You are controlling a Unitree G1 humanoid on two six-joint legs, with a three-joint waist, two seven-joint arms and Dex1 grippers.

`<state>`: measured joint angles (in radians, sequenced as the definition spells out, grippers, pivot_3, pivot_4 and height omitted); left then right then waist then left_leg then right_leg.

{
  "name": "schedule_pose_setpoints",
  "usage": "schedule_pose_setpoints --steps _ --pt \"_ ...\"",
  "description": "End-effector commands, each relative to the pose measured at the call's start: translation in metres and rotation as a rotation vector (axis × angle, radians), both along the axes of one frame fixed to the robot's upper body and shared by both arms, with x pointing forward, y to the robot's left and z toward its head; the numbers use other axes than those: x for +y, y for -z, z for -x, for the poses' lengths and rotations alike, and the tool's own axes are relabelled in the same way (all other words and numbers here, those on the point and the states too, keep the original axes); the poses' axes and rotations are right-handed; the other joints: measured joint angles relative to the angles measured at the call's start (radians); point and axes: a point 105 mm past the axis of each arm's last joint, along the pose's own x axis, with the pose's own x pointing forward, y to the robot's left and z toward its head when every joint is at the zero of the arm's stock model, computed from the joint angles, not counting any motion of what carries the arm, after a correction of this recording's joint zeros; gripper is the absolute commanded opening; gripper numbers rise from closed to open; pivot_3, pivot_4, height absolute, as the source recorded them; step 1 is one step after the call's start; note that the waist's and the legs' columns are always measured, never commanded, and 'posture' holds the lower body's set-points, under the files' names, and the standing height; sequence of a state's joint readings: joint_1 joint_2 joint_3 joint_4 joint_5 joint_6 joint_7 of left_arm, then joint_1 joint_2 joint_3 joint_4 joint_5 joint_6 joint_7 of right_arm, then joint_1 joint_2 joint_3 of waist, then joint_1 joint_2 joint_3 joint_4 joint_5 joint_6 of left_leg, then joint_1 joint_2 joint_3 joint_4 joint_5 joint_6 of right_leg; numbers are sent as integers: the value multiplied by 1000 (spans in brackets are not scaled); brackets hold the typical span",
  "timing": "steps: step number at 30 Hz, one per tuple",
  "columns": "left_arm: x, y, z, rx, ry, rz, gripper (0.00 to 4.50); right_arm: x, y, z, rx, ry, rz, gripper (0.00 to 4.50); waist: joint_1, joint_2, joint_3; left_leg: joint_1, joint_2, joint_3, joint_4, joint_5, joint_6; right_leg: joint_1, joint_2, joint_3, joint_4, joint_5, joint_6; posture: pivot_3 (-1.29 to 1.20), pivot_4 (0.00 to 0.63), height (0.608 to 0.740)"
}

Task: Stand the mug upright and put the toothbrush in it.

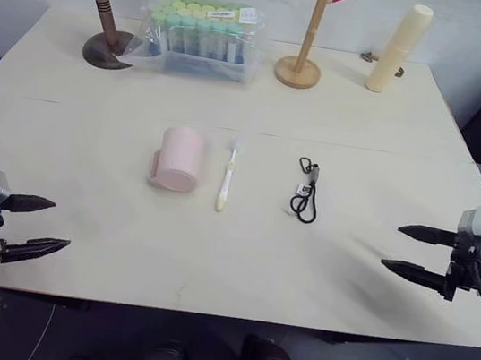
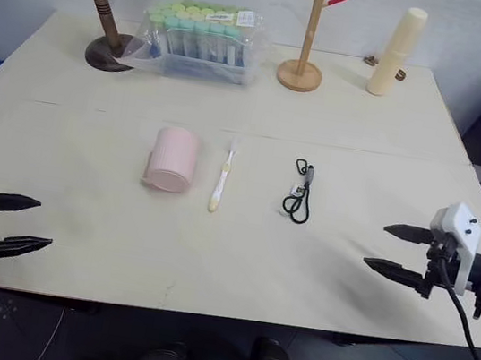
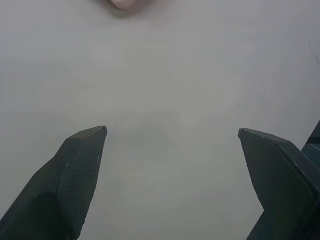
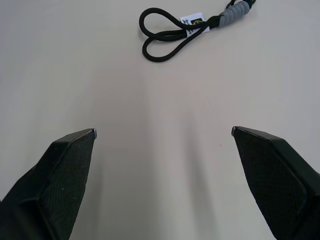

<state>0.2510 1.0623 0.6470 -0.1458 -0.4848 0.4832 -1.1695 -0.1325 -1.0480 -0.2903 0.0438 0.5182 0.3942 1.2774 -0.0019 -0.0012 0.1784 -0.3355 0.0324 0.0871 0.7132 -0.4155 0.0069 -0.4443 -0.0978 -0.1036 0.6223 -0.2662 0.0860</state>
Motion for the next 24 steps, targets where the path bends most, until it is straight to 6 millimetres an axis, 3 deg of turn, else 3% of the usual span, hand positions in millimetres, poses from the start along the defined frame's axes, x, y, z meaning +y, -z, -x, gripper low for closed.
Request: schedule_pose_setpoints --steps 1,19,24 --pt "-3 -4 -1 -18 13 -15 4464 0 -10 0 -45 0 -9 4500 0 0 0 0 0 0 0 0 0 0 0 0 0 0 0 0 150 740" --pt "-21 -7 -2 -17 -14 91 4464 2 -9 0 -19 35 -41 4500 1 0 0 0 0 0 0 0 0 0 0 0 1 0 0 0 150 740" --pt "-35 -12 -4 -9 19 155 4464 11 -12 0 -30 45 -86 4500 1 0 0 0 0 0 1 0 0 0 0 1 1 0 0 0 150 740"
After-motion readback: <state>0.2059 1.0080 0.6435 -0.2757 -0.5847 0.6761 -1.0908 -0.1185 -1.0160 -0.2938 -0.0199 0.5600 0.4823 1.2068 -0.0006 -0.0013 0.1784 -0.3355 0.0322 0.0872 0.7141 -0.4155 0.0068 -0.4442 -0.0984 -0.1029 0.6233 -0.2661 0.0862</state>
